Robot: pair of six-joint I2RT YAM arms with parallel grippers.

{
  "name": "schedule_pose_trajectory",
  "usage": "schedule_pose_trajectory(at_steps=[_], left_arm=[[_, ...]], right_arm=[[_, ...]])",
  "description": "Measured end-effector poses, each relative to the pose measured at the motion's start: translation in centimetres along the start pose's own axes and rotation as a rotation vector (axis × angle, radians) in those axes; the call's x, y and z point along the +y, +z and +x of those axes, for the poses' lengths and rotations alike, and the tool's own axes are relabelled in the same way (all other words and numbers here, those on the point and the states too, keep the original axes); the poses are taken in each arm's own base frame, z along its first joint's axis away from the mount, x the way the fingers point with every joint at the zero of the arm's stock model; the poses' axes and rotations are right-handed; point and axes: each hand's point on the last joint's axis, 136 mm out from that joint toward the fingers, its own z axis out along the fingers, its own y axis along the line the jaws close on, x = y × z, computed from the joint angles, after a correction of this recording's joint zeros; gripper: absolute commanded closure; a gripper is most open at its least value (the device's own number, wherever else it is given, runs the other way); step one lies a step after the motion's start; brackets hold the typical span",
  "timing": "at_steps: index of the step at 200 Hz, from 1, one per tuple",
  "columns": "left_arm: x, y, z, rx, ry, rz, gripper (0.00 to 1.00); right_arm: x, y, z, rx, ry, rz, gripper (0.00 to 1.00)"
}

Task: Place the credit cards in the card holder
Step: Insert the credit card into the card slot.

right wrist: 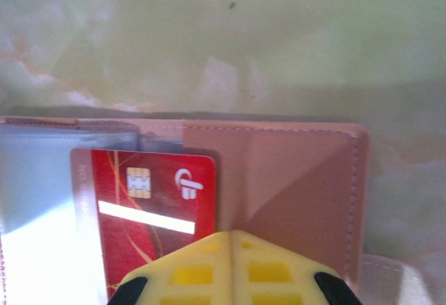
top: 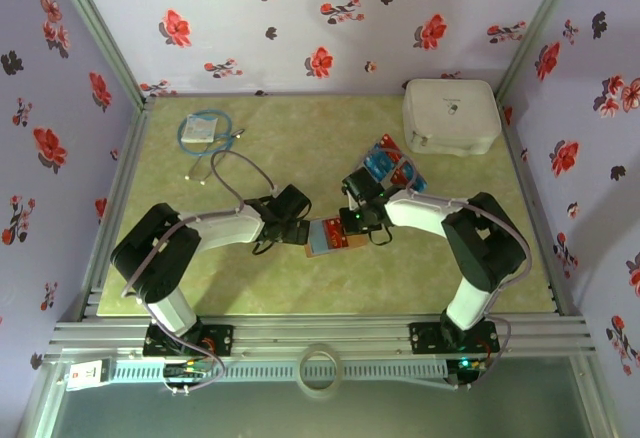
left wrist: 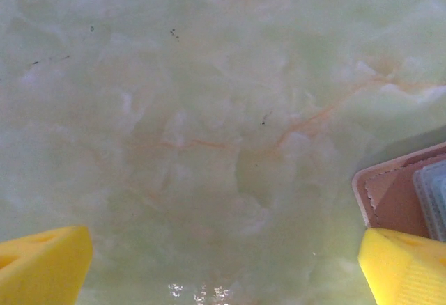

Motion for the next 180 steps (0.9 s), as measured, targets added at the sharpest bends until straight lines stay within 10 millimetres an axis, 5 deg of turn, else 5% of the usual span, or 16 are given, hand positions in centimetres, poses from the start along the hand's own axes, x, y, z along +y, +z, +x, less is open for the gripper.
schedule_pose_trajectory(at_steps=[131,180], left_arm=[[0.0,0.0,0.0,-0.002,0.001,-0.002,0.0],[0.9,-0.6,0.5,-0.008,0.003,-0.01,0.0]], right_arm=[[3.1,0.2,0.7,0.013,-0.014,-0.055,1.0],[3.4,-1.6,-0.6,-0.042,-0.011,-0.071,1.0]])
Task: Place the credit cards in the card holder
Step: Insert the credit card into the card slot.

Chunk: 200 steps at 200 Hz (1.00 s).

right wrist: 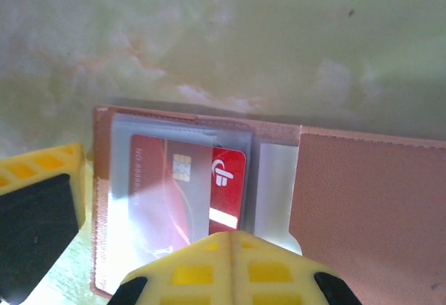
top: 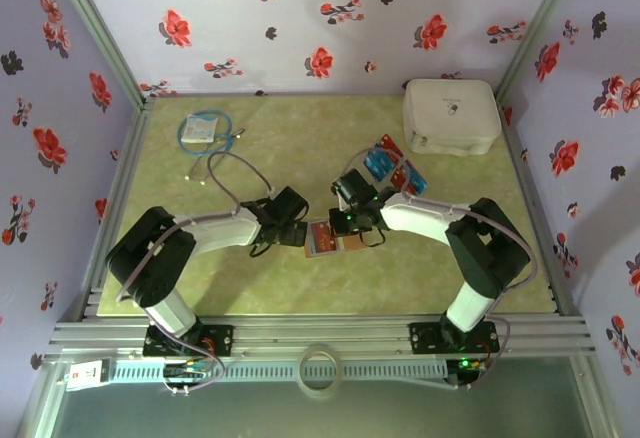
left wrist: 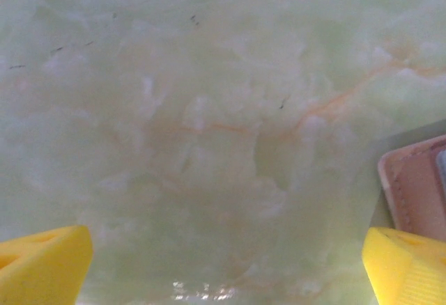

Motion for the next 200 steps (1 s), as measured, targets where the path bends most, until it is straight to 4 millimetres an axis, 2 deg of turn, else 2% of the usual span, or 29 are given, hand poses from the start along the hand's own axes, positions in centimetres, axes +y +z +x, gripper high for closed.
schedule_pose_trajectory(at_steps=[50,110,172,200], left_arm=[[0.6,-0.6,0.4,-0.001,-0.001,-0.008,0.0],[0.6,-0.5,0.4,0.0,0.0,-0.009,0.0],[0.5,0.0,0.5,0.013,0.005,-0.016,0.0],[0.5,0.0,0.5,0.013,0.008,-0.016,0.0]], right_arm=[[-0.8,-0.2,-0.6,-0.013,0.023,0.007,1.0],[-1.5,1.3,0.2,0.029,0.032,0.024,1.0],[-1.2,2.0,0.2,0.04,0.045,0.01,1.0],[-0.5,2.4,0.0,0.042,0.036,-0.003,1.0]])
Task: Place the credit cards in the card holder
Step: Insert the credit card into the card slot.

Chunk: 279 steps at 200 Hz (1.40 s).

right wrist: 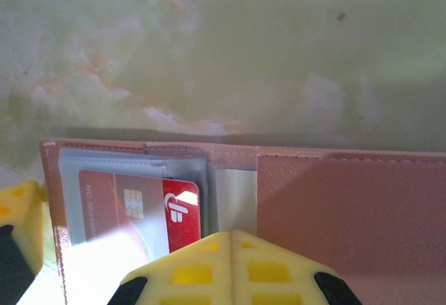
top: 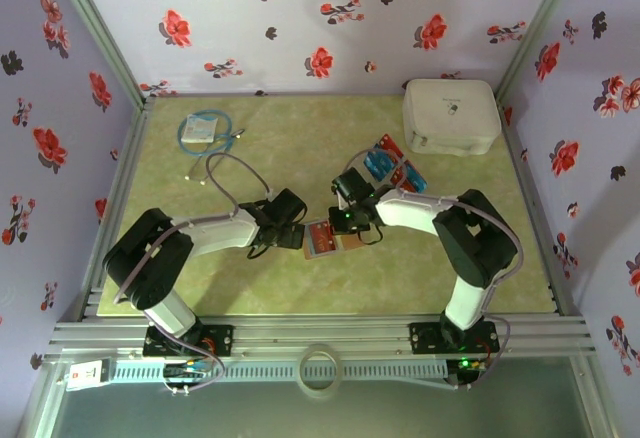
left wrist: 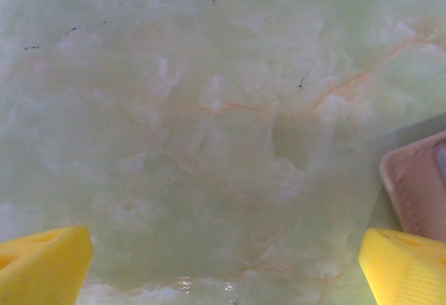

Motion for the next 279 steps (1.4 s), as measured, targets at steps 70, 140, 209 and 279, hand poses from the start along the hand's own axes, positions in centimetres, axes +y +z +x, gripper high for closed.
schedule_pose_trajectory(at_steps=[70,140,209,279], left_arm=[[-0.1,0.1,0.0,0.002,0.001,-0.001,0.0],[-0.1,0.1,-0.1,-0.001,0.0,0.0,0.0],[0.3,-0.1,0.0,-0.01,-0.006,0.004,0.0],[0.9,-1.4,0.5,-0.03,-0.019,0.027,0.0]], right_arm=[[1.5,0.3,0.4,0.01,-0.012,-0.028,1.0],[2.9,0.4,0.7,0.011,-0.003,-0.063,1.0],[2.8,-1.9,-0.1,-0.055,-0.003,-0.06,1.0],[0.8,-1.5,2.1,-0.02,0.013,-0.024,1.0]])
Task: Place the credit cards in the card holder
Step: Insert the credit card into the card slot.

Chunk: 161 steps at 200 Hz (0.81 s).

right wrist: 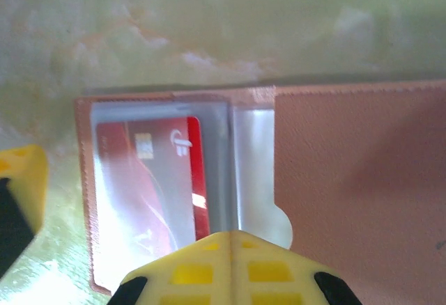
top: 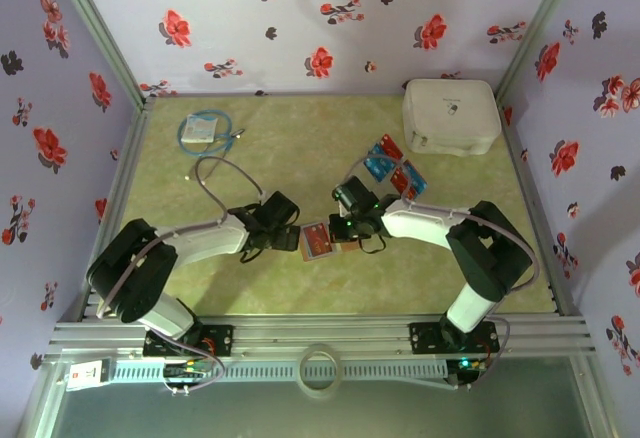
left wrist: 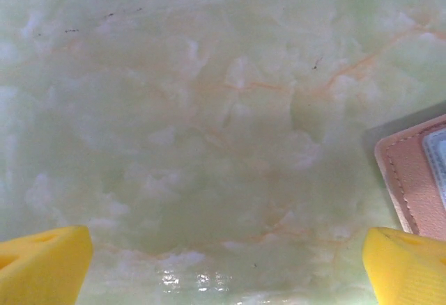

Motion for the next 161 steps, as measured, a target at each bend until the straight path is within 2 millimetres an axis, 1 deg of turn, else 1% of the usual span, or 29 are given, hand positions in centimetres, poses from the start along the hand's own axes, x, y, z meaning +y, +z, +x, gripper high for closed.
schedule_pose_trajectory(at_steps=[56,118,161], left_arm=[[-0.6,-0.1,1.2,0.016,0.018,0.013,0.0],[-0.6,0.2,1.5,0.027,0.018,0.007,0.0],[-0.6,0.5,1.7,0.037,0.023,0.002,0.0]], right_arm=[[-0.3,0.3,0.3,0.002,0.002,0.001,1.0],[0.0,1.0,0.9,0.018,0.001,0.001,1.0],[0.6,1.4,1.4,0.025,-0.008,-0.006,1.0]])
